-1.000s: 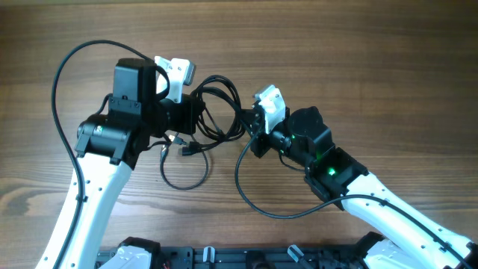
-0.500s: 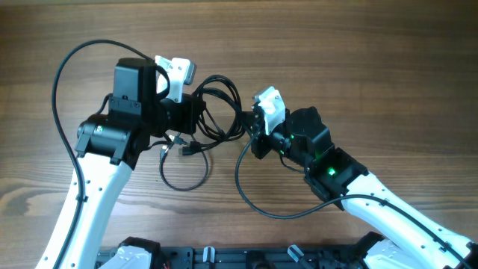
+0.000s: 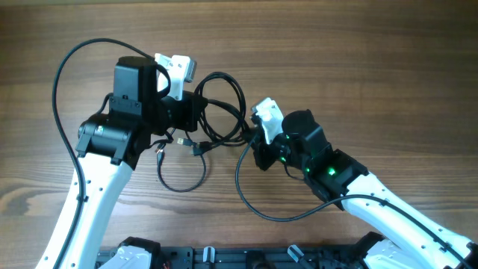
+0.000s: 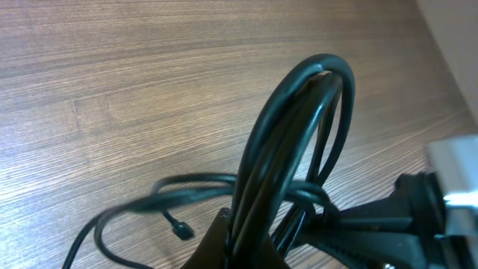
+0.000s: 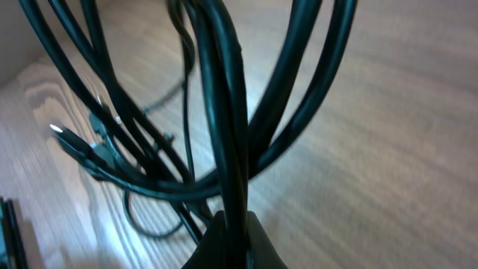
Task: Untangle cables
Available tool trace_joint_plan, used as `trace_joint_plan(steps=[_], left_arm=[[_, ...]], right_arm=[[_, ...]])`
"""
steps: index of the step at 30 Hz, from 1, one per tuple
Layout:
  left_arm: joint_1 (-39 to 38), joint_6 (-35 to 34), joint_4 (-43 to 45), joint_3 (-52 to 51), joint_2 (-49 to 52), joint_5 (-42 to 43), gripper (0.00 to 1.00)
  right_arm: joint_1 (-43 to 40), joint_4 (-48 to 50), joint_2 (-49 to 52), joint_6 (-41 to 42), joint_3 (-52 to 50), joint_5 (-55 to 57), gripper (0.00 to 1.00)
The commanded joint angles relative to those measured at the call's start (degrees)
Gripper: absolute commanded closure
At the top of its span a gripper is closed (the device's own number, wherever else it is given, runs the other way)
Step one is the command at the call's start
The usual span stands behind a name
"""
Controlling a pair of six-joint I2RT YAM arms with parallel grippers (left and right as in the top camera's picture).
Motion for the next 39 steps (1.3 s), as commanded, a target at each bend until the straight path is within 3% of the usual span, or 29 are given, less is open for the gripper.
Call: trace_joint_plan(steps=[1, 11, 20, 29, 31, 32, 35, 37, 39], left_arm=[[-0.1, -3.7, 2.2, 0.6, -0.3, 1.6, 0.96], [-0.1, -6.7, 5.7, 0.6, -0.3, 1.3, 0.96], [-0.1, -20.0, 8.2, 0.6, -0.3, -9.6, 0.96], [-0.1, -23.1, 8.1, 0.6, -0.3, -11.6, 0.96], [-0.1, -21.8, 7.6, 0.6, -0.3, -11.6, 0.96], [-0.1, -20.6, 7.3, 0.6, -0.3, -11.6, 0.96], [-0.1, -19.8, 6.7, 0.6, -0.3, -11.7, 0.96], [-0.1, -17.0, 6.6, 0.6, -0.3, -11.6, 0.96], [-0.1, -14.9, 6.2, 0.6, -0.3, -11.6, 0.96]], right_arm=[[0.0, -5.5, 0.6, 0.0, -0.2, -1.1, 0.96], [0.0, -12.4, 2.0, -0.1, -0.2, -1.4, 0.96], [0.0, -11.9, 3.6, 0.0, -0.2, -1.7, 0.96], [0.0, -7.2, 3.6, 2.1, -0.2, -1.7, 0.94], [0.0, -4.7, 3.6, 2.6, -0.2, -1.7, 0.8], [0.0, -3.3, 3.6, 2.6, -0.2, -1.7, 0.6], [0.0, 0.2, 3.6, 2.6, -0.2, -1.7, 0.31], [0.0, 2.4, 3.6, 2.6, -0.2, -1.7, 0.22], [0.0, 4.1, 3.6, 2.6, -0.2, -1.7, 0.2]])
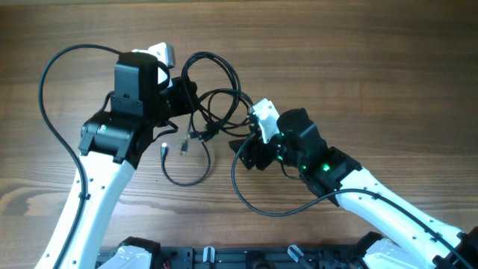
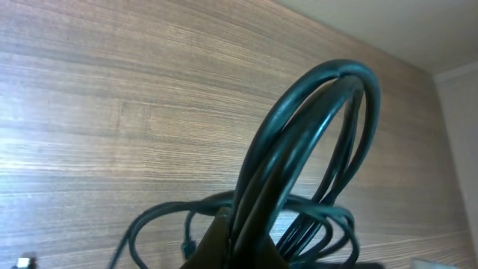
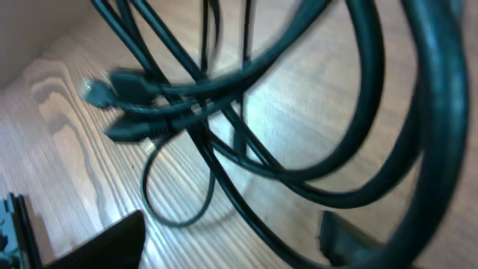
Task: Untangle cables
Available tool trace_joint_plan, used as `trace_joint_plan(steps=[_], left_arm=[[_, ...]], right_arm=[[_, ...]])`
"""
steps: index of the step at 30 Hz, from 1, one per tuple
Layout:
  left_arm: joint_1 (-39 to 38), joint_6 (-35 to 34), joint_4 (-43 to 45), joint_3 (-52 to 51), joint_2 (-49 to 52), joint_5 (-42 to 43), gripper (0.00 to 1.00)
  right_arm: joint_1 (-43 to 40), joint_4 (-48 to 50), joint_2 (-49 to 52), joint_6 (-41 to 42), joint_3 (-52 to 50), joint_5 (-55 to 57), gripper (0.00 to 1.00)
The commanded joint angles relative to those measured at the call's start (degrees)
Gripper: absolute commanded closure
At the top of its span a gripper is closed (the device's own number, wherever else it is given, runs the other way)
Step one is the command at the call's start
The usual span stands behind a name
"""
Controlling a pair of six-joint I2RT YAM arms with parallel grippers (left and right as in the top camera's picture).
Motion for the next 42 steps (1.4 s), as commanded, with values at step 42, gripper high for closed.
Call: trace_joint_plan(steps=[42], left_arm=[[0.4, 14.4, -1.6, 1.2, -0.7, -5.5, 0.96]], right_arm=[[0.0, 5.9, 0.6, 6.1, -0.6, -0.7, 0.04]])
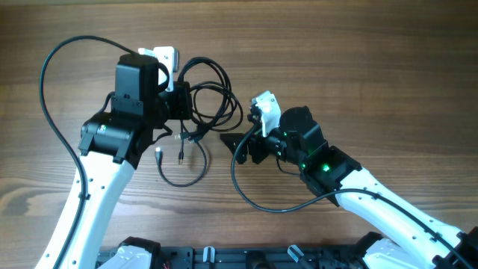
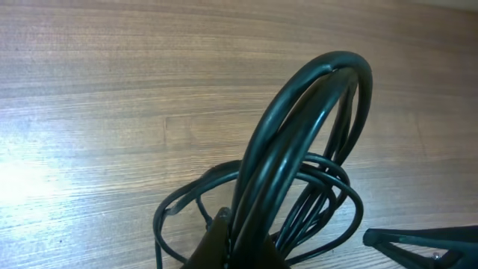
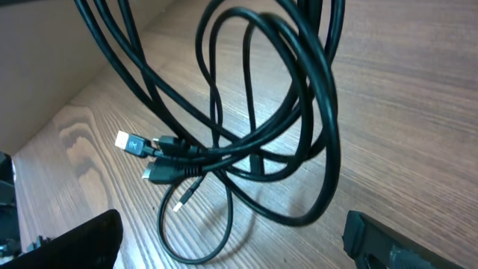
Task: Untangle cables
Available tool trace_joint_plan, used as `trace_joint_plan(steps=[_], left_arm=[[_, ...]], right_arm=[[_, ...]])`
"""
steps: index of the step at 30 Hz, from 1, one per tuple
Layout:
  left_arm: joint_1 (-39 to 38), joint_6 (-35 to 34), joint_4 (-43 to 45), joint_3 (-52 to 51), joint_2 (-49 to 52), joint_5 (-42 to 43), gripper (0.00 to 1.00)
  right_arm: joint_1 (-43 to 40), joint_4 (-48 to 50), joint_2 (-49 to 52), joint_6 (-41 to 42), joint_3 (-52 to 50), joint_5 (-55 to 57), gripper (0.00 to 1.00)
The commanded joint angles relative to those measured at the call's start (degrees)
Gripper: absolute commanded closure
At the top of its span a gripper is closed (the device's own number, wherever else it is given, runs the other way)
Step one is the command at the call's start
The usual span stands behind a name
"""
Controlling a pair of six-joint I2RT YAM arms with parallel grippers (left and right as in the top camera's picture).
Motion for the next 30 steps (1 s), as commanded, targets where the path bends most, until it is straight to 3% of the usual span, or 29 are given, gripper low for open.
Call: trace_joint_plan(steps=[1, 8, 17, 23, 30], left_arm=[[0.3, 1.0, 0.5, 1.2, -0.7, -0.5, 0.96], [0.3, 1.1, -1.0, 1.2, -0.7, -0.5, 0.96], [0.3, 8.4, -4.5, 1.2, -0.7, 0.1, 0.96], [0.3, 16.2, -8.5, 1.2, -0.7, -0.3, 0.96], [0.3, 16.3, -9.3, 1.2, -0.7, -3.5, 0.96]], right_arm=[[0.0, -0.4, 0.6, 0.2, -0.4, -0.7, 0.04], [0.0, -1.2, 0.6, 0.1, -0.4, -0.7, 0.04], [0.0, 0.5, 0.6, -0.1, -0.4, -0.7, 0.03], [0.0, 3.4, 0.6, -5.7, -0.4, 0.6, 0.04], [0.0, 5.6, 0.6, -7.5, -0.4, 2.8, 0.03]])
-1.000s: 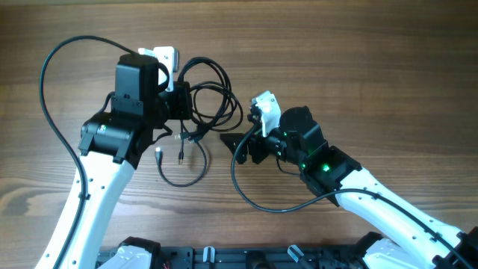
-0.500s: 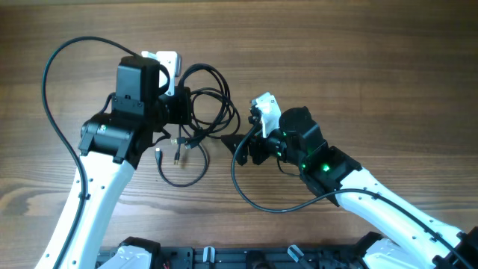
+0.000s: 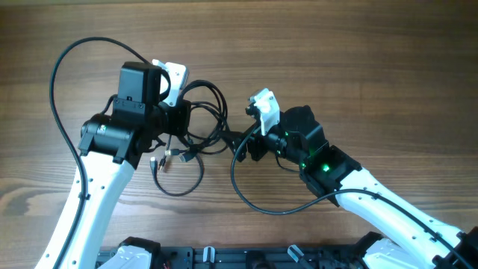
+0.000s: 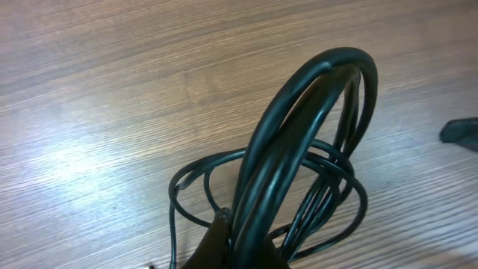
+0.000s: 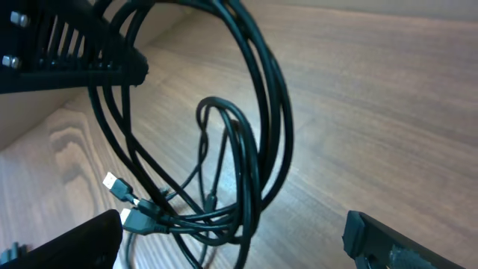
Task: Untangle cables
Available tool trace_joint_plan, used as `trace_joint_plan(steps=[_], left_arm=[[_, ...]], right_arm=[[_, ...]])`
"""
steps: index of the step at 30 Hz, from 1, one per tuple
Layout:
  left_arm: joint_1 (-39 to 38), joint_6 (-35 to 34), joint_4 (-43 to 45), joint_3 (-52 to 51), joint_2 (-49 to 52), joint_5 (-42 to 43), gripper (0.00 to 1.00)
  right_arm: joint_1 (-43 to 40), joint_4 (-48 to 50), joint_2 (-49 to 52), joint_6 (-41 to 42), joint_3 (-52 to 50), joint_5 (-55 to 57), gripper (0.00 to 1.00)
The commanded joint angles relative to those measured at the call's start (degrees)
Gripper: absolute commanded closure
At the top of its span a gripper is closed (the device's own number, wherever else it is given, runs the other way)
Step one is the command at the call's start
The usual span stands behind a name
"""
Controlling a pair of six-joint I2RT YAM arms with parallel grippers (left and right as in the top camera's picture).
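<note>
A tangle of black cables [image 3: 202,123] hangs from my left gripper [image 3: 181,118], which is shut on a bunch of its loops [image 4: 299,149]. Plug ends [image 3: 168,157] dangle below it, two of them with silver tips [image 5: 119,196]. A thin loop [image 3: 179,179] of the bundle lies on the table. My right gripper [image 5: 235,239] is open just right of the bundle, its fingers [image 5: 78,243] spread wide with the hanging loops [image 5: 239,172] in front of them and nothing clamped.
The wooden table [image 3: 358,67] lies under everything. A black arm cable [image 3: 63,90] arcs out to the left of the left arm, and another [image 3: 254,198] loops below the right wrist. A black rack [image 3: 224,258] runs along the near edge.
My left gripper has shifted a little, still holding the bundle, and the plug ends now hang lower left. My right gripper stays open and sits closer to the hanging loops.
At first both grippers were shut on the cable tangle, pulling it between them. Then my right gripper had let go and stood open beside it. Since then the left gripper alone has held the bundle, and the right remains open near it.
</note>
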Motion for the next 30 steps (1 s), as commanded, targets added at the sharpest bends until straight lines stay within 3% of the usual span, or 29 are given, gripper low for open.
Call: trace_joint_plan(steps=[1, 11, 19, 24, 30], left_arm=[[0.3, 1.8, 0.2, 1.2, -0.7, -0.7, 0.96], [0.3, 0.9, 5.8, 1.2, -0.7, 20.4, 0.96], [0.3, -1.9, 10.0, 1.2, -0.7, 20.9, 0.96], [0.3, -1.9, 11.1, 1.2, -0.7, 19.3, 0.96], [0.3, -4.4, 10.8, 1.2, -0.7, 14.5, 0.96]], right_arm=[[0.0, 1.2, 0.6, -2.3, -0.4, 2.1, 0.02], [0.0, 0.6, 0.6, -6.5, -0.4, 4.6, 0.02], [0.0, -2.5, 0.6, -6.5, -0.4, 6.8, 0.11], [0.0, -4.2, 0.6, -6.5, -0.4, 6.8, 0.33], [0.0, -4.1, 0.6, -4.5, -0.4, 6.7, 0.91]])
